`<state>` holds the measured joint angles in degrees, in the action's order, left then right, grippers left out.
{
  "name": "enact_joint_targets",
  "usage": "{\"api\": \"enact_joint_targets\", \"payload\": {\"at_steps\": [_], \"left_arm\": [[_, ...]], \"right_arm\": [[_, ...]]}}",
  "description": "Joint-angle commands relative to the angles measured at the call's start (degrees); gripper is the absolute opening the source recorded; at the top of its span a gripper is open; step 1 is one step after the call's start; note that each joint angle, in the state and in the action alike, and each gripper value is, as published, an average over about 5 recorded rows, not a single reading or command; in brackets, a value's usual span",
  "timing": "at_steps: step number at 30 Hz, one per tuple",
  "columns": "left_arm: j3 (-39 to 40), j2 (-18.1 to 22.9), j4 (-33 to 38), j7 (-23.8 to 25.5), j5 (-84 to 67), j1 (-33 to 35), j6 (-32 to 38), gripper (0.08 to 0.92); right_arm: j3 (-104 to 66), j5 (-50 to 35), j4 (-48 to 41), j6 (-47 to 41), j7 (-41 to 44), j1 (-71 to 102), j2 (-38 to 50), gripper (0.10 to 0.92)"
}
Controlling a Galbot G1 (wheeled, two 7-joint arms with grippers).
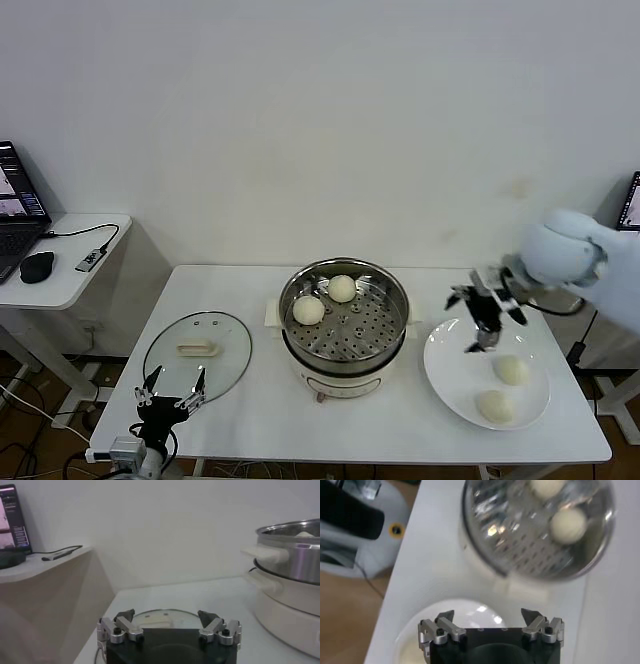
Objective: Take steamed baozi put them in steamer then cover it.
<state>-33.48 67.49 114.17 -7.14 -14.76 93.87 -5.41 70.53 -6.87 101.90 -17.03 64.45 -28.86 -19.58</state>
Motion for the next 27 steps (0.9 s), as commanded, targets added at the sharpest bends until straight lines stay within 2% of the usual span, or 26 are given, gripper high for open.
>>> {"api": "enact_joint_targets", "payload": {"at_steps": [1, 16, 27], "left_arm": [[0.01, -0.02, 0.17, 0.03, 0.08, 0.05, 0.01, 0.823], [-0.55, 0.25, 0.19, 0.01, 0.27, 0.63, 0.03, 0.823], [-0.77, 0.53, -0.13, -0.03, 0.42, 0.76, 0.06, 0.823]], "right_arm": [[-2.06, 10.83, 1.38, 4.23, -0.34, 11.55, 9.75, 0.823], [-19.79, 12.16, -6.60, 4.12, -3.30, 35.13, 3.28, 0.823], [-23.70, 12.19, -9.48, 3.46, -3.74, 39.75, -0.35, 0.823]]}}
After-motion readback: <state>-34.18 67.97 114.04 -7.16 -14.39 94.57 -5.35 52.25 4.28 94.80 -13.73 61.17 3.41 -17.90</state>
